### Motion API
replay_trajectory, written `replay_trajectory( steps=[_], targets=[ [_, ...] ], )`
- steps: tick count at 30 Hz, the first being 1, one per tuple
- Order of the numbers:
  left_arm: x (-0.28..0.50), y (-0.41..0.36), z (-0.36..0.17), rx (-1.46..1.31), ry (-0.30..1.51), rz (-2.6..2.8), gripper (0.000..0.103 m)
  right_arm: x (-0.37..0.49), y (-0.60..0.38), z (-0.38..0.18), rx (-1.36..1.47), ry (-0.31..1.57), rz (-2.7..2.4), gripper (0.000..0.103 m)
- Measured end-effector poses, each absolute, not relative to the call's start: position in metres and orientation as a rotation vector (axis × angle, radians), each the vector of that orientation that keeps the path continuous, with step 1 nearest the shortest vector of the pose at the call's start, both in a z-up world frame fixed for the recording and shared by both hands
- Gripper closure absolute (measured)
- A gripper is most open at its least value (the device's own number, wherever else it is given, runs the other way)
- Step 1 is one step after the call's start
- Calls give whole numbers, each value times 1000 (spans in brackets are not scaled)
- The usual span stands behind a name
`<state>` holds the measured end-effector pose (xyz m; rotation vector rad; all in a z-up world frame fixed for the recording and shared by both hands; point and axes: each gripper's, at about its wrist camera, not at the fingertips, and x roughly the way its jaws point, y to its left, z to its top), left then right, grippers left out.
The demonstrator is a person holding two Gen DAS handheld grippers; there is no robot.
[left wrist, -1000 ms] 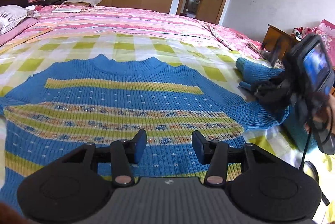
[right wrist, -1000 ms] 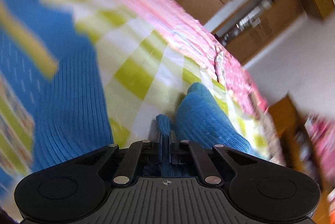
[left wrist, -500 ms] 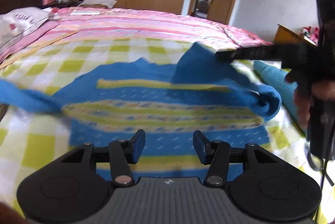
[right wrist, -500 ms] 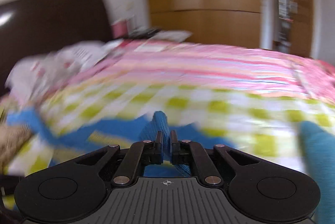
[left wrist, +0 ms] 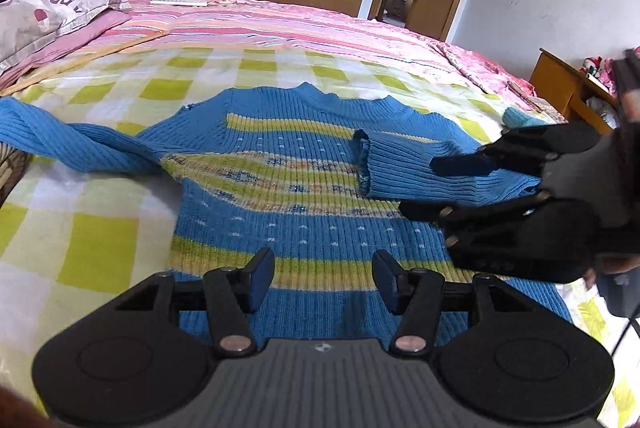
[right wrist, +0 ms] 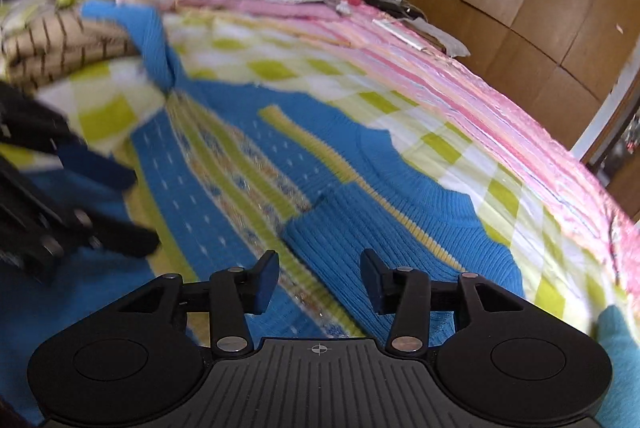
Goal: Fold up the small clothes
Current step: 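Lift the sleeve with the right gripper and carry it across the sweater body, then lay the sleeve on the sweater body and open the right gripper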
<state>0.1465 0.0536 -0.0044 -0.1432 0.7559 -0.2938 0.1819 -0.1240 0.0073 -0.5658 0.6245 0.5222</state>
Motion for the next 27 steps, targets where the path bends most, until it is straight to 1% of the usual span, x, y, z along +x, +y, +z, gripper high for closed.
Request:
replay_trajectory(
  steps=[2,4,5,7,9,10,13,15,19,21,24,27],
  targets=[
    [146,55,-4,-146,751,-302,44,187,-120,0,-564,645,524,59],
    [146,57,-4,-146,747,-303,44,192,-117,-6,-563,634,499,64],
    [146,58,-4,-145,746,-302,44,196,-117,-6,-542,640,490,64],
    [145,59,-4,-146,744,-298,44,203,-121,-6,-484,665,469,74],
    [146,61,-4,-152,746,-295,44,211,-124,-6,-458,687,432,89],
    [147,61,-4,-155,748,-296,44,214,-126,-4,-440,694,413,91],
    [147,64,-3,-156,743,-294,44,218,-130,7,-370,686,374,92],
    [147,67,-1,-162,734,-292,44,221,-135,21,-276,668,352,93],
    [148,75,4,-188,715,-278,44,227,-139,56,-58,583,340,93],
    [149,79,4,-199,713,-269,44,230,-132,65,-1,539,345,93],
    [150,84,4,-209,717,-261,44,233,-110,62,14,513,384,93],
    [150,86,3,-207,716,-254,44,240,-87,45,-9,536,398,93]
  ],
)
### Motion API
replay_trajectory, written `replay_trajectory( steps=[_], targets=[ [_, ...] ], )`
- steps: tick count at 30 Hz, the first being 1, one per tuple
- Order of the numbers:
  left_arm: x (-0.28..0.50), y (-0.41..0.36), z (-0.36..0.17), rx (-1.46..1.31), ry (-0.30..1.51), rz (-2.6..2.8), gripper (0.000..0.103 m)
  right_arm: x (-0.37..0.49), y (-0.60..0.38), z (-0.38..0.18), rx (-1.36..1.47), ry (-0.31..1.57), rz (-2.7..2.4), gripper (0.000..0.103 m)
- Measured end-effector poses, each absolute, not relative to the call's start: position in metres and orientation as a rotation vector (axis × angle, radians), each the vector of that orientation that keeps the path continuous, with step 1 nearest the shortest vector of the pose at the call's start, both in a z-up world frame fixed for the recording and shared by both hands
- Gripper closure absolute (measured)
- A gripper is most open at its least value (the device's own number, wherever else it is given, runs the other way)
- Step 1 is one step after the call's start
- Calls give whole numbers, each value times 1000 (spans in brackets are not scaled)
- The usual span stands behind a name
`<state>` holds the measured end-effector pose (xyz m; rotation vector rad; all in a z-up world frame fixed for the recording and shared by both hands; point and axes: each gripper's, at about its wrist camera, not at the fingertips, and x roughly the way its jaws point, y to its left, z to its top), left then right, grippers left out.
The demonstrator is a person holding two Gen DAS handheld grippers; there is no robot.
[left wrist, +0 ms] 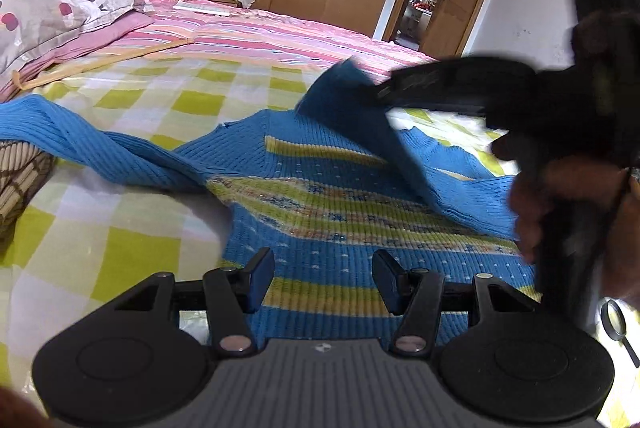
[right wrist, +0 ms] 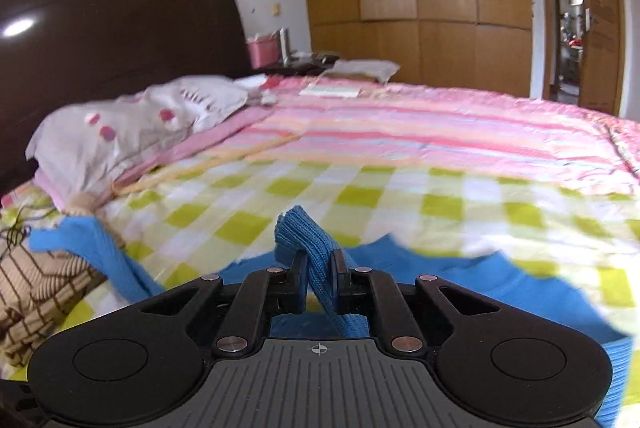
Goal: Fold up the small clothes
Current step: 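Lay the sleeve on the sweater body and open the right gripper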
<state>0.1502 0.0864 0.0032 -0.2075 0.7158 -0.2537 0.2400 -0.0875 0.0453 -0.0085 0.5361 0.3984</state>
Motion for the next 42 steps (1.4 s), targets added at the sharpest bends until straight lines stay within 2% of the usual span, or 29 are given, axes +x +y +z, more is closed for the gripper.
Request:
replay_trajectory(
  steps=[4,9,19,23,26,29,36,42],
  targets=[
    [152,89,2,-209,718,-248,44,248,-63,15,-69,625,447,91],
    [154,92,0,-210,721,-241,44,241,-59,1,-74,702,536,82],
    [162,96,-5,-221,724,-212,44,239,-96,19,19,650,495,80],
    [165,101,-4,-221,709,-191,44,254,-88,9,-23,663,449,79],
    [168,107,-4,-229,715,-176,44,256,-79,-3,-53,745,473,79],
    [172,108,-7,-212,738,-158,44,244,-72,-6,-135,723,480,79],
    [174,103,-10,-146,769,-126,44,246,-70,4,-90,685,440,79],
    [174,103,-10,-106,783,-114,44,245,-54,-3,-185,726,435,79]
  ],
)
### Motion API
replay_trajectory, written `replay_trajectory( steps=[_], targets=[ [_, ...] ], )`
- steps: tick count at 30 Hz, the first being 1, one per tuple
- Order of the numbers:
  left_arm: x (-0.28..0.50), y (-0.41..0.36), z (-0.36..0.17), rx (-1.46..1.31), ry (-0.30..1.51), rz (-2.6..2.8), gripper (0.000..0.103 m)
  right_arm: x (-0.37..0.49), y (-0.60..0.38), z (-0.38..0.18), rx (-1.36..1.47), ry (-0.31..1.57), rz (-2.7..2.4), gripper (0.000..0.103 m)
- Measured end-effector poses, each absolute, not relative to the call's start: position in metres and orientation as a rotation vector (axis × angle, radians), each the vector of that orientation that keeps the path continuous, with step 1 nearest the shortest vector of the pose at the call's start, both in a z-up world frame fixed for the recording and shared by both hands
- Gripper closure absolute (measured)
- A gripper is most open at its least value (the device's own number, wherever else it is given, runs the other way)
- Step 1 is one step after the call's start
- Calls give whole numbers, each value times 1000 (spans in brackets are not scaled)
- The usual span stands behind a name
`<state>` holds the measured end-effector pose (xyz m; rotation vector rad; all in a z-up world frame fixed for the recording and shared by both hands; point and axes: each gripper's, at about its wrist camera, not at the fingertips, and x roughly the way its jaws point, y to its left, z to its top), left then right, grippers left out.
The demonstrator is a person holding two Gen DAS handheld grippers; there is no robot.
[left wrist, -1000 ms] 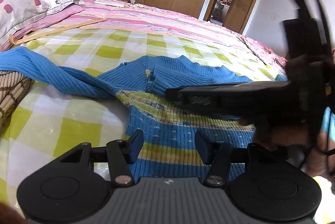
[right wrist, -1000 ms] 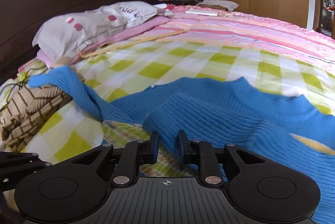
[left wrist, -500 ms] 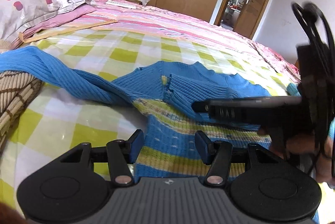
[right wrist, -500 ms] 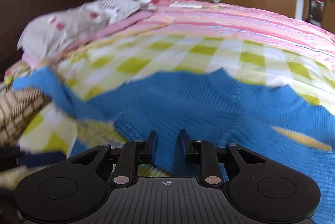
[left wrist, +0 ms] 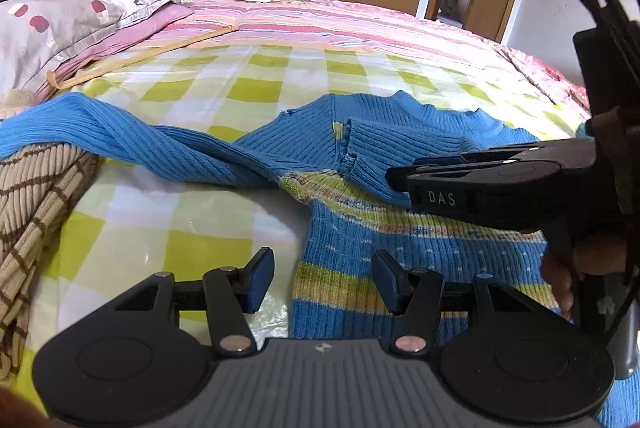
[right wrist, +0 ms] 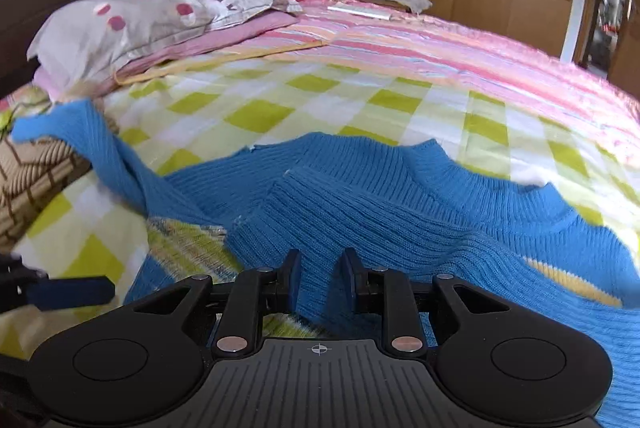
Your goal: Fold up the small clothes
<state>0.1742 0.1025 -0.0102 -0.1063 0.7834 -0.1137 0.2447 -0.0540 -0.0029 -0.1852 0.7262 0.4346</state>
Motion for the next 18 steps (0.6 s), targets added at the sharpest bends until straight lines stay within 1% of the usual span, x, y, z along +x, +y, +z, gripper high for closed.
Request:
replay_trajectory(
  steps=[8,18],
  targets=[
    [173,108,-8,-90,792,-102,44,238,-50,4,-186,724,414,79],
    [174,114,-5,-101,787,-94,44,238,-39,-1,-229,761,408,79]
  ],
)
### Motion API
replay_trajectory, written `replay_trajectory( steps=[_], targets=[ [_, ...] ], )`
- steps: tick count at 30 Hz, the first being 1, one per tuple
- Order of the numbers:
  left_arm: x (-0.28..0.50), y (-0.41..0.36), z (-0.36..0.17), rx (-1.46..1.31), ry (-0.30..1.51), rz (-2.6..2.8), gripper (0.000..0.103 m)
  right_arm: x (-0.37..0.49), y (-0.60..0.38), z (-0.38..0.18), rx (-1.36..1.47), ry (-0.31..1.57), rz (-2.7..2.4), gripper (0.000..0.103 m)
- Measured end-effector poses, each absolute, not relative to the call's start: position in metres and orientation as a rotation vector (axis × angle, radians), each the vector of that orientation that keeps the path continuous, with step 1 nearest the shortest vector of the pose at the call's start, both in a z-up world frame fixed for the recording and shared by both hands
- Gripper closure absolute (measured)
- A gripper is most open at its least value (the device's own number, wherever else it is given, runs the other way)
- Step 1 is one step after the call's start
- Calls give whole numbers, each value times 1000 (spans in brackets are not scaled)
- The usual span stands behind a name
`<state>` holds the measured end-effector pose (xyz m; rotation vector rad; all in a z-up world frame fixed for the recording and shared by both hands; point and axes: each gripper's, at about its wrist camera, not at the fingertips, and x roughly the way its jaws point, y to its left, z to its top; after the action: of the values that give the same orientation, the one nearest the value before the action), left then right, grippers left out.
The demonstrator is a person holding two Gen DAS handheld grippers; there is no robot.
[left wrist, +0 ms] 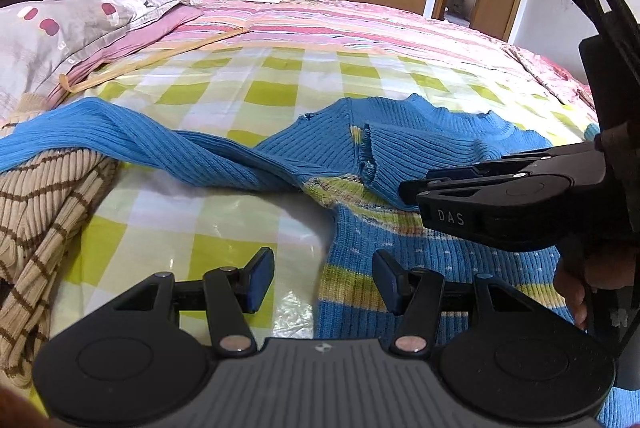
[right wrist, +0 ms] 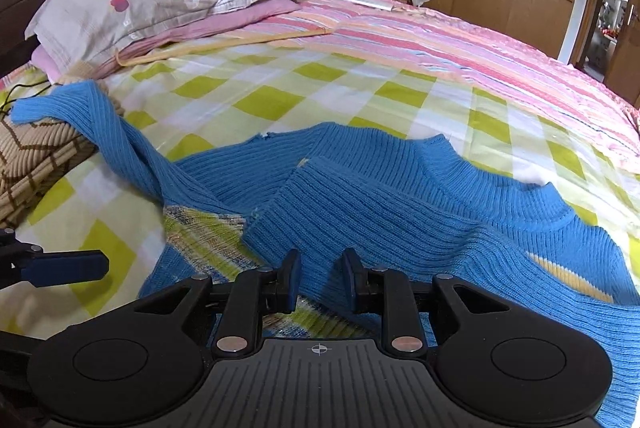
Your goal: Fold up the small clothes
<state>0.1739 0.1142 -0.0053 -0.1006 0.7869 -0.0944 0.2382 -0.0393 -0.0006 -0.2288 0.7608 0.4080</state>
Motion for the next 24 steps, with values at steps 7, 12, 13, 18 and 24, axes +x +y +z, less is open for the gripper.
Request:
replay_trajectory(
  steps=[7,12,13,18,24],
  targets=[
    [175,115,-7,-91,790,-81,44,236,-36,-3,-247,760,406,79],
    [177,116,-8,-91,796,-75,44,235,-36,-4,-253,759,408,79],
    [177,116,-9,-89,796,-74,44,236,-36,-4,-253,759,408,79],
    [178,117,-10,-86,798,-70,44,235,-36,-4,-254,758,408,78],
    [179,119,-10,-90,800,-63,44,234,-35,-5,-262,755,408,78]
  ],
)
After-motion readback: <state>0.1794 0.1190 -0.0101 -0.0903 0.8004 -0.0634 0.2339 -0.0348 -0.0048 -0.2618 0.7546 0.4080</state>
